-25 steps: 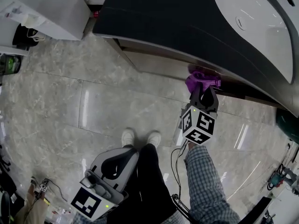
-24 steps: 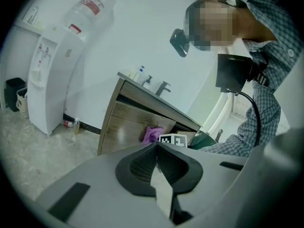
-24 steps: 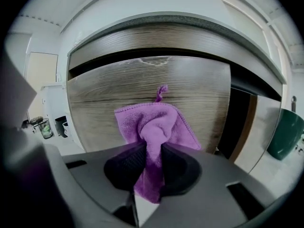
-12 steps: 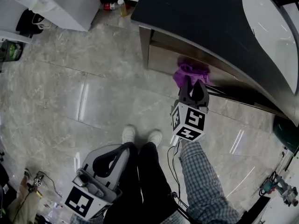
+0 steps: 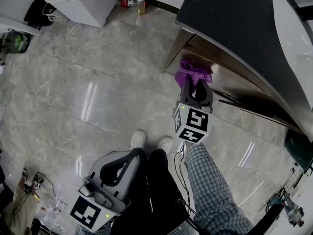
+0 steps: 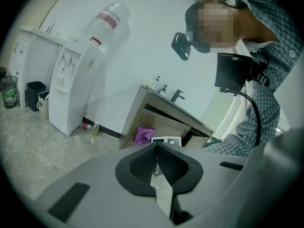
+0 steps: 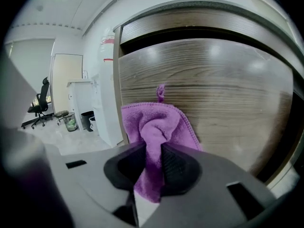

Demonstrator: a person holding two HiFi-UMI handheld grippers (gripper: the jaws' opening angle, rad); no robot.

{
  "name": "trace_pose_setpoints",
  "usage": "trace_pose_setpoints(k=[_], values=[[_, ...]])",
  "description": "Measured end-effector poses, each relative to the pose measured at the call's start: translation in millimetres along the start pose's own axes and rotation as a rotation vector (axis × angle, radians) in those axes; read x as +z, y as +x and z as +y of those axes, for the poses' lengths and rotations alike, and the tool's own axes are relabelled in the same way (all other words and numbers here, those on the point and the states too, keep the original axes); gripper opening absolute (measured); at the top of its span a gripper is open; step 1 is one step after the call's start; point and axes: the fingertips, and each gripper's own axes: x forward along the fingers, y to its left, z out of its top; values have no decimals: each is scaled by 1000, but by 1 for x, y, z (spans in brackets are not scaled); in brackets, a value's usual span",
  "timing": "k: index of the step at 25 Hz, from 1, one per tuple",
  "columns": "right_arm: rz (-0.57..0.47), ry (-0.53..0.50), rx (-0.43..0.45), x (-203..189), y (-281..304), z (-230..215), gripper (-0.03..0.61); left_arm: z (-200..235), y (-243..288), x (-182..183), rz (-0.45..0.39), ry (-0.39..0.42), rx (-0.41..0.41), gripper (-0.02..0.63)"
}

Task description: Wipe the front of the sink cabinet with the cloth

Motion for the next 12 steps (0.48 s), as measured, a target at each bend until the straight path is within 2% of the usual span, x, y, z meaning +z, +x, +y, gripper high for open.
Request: trace_pose_setpoints(k=[12], values=[[23,-1,116,4,13,69,78,13,-31,15,-48,7,64,11]])
